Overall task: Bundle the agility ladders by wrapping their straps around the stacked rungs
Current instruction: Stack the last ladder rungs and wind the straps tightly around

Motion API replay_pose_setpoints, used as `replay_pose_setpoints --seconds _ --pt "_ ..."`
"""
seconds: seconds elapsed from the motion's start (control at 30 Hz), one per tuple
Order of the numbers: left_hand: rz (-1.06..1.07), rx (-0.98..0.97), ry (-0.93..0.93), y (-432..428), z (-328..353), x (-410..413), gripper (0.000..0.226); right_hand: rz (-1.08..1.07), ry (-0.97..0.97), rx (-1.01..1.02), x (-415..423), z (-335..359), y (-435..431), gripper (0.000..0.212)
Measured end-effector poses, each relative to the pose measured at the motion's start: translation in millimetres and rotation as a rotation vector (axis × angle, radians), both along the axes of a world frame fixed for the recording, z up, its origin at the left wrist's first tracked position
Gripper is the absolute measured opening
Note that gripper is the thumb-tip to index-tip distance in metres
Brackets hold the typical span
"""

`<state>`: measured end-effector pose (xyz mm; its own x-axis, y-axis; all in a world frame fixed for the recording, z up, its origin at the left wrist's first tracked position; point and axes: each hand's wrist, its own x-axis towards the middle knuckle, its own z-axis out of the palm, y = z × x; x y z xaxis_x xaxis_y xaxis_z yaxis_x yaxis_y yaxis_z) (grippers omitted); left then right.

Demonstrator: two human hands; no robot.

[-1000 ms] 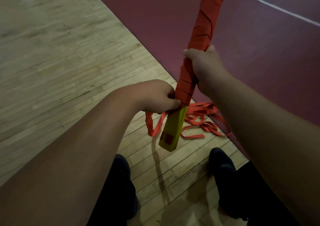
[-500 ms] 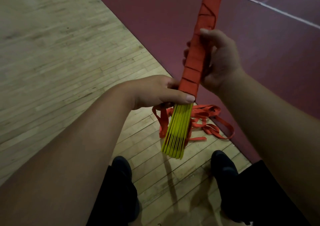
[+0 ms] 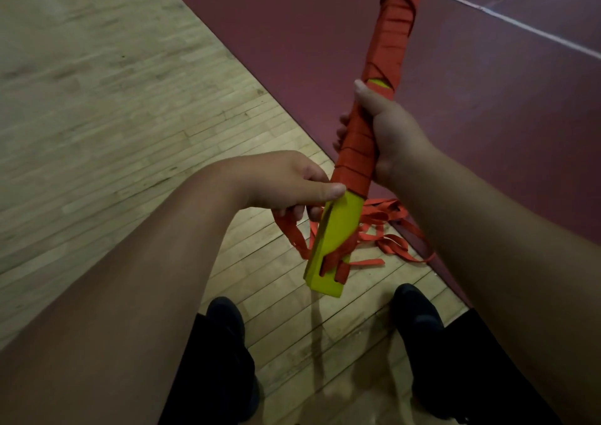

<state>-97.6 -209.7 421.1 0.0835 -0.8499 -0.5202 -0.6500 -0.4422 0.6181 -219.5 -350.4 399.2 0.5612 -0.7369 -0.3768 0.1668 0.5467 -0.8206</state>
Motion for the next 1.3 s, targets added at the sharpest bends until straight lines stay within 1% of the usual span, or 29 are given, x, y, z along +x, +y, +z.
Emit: replay_pose_setpoints --seconds 0.07,0.1,0.13,0.2,0.23,0.27,0.3,0.33,0.37,0.43,0.47,0.5,0.57,0.63,0.73,0.8,0.87,0.97,1.07,1.13,1.17,1.23,1.3 --pt "-0.02 0.075 -0.146 -4 -1 -11 0.075 -0.039 0.064 -0.064 3 -7 1 0.046" --pt "-0.011 0.09 -0.222 -6 -4 -18 0.08 -0.05 0.087 -0.091 5 -10 2 0.043" --pt "-0.004 0.083 -0.303 -8 -8 -26 0.08 -0.055 0.105 -0.115 7 -12 3 0.04" --pt "0.007 0.03 -0.467 -11 -20 -37 0.07 -0.059 0.133 -0.148 11 -13 4 0.035" --pt "0.031 0.006 -0.512 -11 -23 -39 0.063 -0.06 0.143 -0.155 13 -13 3 0.033" --pt "0.062 -0.004 -0.51 -12 -24 -39 0.055 -0.057 0.143 -0.15 13 -12 2 0.034" --pt "0.084 -0.005 -0.459 -12 -24 -36 0.048 -0.049 0.13 -0.133 13 -11 2 0.036" --pt "0.093 -0.006 -0.364 -12 -22 -31 0.042 -0.04 0.098 -0.1 12 -8 2 0.039" --pt "0.094 -0.006 -0.237 -10 -18 -25 0.038 -0.032 0.043 -0.05 9 -5 2 0.039" --pt "0.104 -0.012 0.075 -5 -10 -15 0.032 -0.001 -0.121 0.08 2 2 4 0.032" --pt "0.108 -0.019 0.221 -1 -7 -13 0.029 0.026 -0.204 0.133 -1 4 5 0.031" --pt "0.108 -0.029 0.328 1 -5 -12 0.029 0.057 -0.268 0.163 -5 4 6 0.034" --pt "0.088 -0.036 0.43 4 -3 -12 0.035 0.124 -0.324 0.165 -10 5 10 0.038" --pt "0.061 -0.037 0.413 4 -2 -14 0.044 0.152 -0.339 0.154 -9 6 12 0.033" --pt "0.054 -0.036 0.304 2 2 -13 0.058 0.119 -0.296 0.144 -1 8 12 0.021" --pt "0.049 -0.025 0.202 0 4 -11 0.065 0.085 -0.233 0.135 2 6 10 0.02" --pt "0.056 -0.019 0.151 -1 2 -9 0.068 0.058 -0.196 0.14 3 1 8 0.021" --pt "0.12 -0.03 0.219 -1 -7 -11 0.07 0.032 -0.196 0.142 2 0 8 0.021" --pt "0.182 -0.044 0.263 -3 -12 -16 0.087 0.031 -0.198 0.13 1 2 8 0.021" --pt "0.186 -0.056 0.28 -4 -14 -18 0.082 0.044 -0.195 0.122 0 3 7 0.021" --pt "0.193 -0.065 0.284 -4 -14 -18 0.08 0.05 -0.193 0.122 0 4 7 0.022" --pt "0.194 -0.078 0.275 -5 -13 -18 0.086 0.049 -0.187 0.129 0 4 5 0.022" --pt "0.168 -0.075 0.217 -6 -10 -16 0.087 0.044 -0.165 0.132 0 3 2 0.024"
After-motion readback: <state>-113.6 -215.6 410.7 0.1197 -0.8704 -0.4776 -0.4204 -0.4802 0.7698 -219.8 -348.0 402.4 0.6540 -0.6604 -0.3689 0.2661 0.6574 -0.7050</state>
